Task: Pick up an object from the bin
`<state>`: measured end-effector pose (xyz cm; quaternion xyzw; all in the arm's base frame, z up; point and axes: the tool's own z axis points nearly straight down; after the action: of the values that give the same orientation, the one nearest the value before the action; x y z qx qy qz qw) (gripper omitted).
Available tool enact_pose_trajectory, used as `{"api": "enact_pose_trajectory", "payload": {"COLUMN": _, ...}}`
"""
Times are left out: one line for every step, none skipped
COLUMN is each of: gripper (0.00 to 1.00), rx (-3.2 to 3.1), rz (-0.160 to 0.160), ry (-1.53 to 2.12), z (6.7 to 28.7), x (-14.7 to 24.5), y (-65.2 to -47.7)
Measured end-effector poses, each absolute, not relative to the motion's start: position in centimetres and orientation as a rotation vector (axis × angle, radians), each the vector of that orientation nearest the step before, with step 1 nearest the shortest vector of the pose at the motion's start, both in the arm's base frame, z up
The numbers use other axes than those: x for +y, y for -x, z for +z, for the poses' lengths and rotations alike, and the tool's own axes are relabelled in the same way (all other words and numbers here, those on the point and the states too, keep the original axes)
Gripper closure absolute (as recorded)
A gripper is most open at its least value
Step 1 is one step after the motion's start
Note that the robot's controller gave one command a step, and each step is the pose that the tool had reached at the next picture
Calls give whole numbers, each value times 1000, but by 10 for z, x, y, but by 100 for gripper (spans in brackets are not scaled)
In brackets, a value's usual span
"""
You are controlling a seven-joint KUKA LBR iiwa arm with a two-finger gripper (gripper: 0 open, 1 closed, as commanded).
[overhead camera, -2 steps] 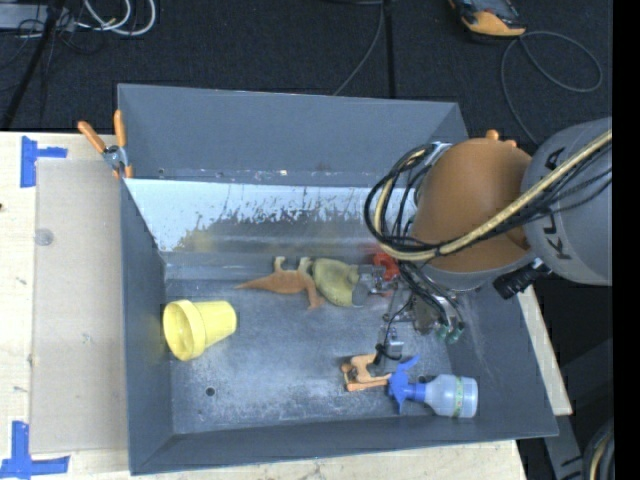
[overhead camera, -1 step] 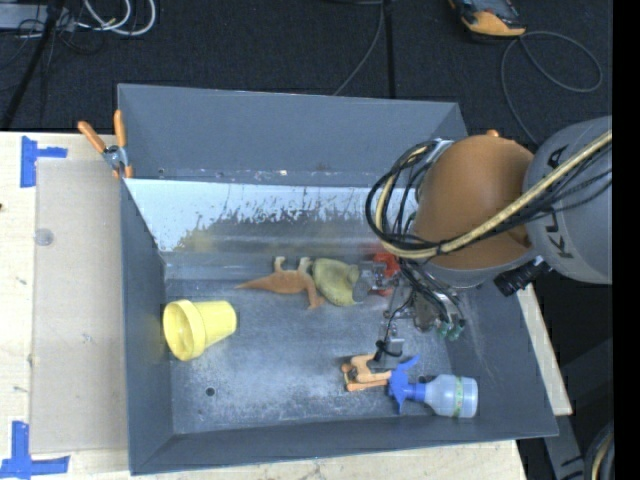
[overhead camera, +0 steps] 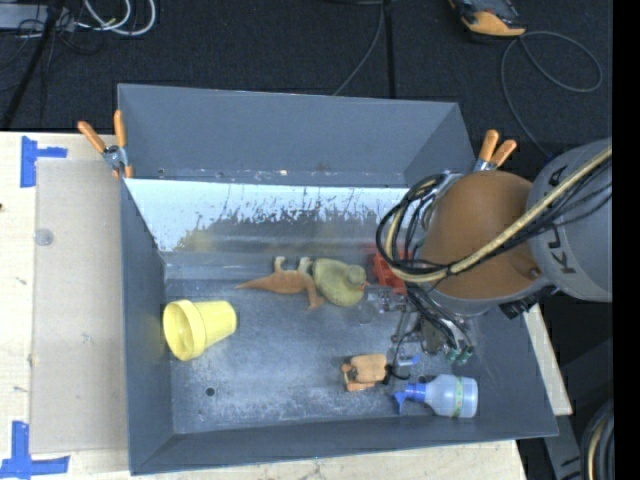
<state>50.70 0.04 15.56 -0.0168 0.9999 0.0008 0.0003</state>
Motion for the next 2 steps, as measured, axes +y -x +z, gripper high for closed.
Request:
{"api": "enact_pose_trajectory", "payload": {"gripper": 0, "rx": 3144, "rz": 1, "ry": 208, "z": 115, "x": -20, "y": -501}}
{"api": "enact_pose_trajectory", "payload": {"gripper": 100, "rx": 3142, "rz": 3, "ry": 78, "z": 70, "x": -18, "y": -490}}
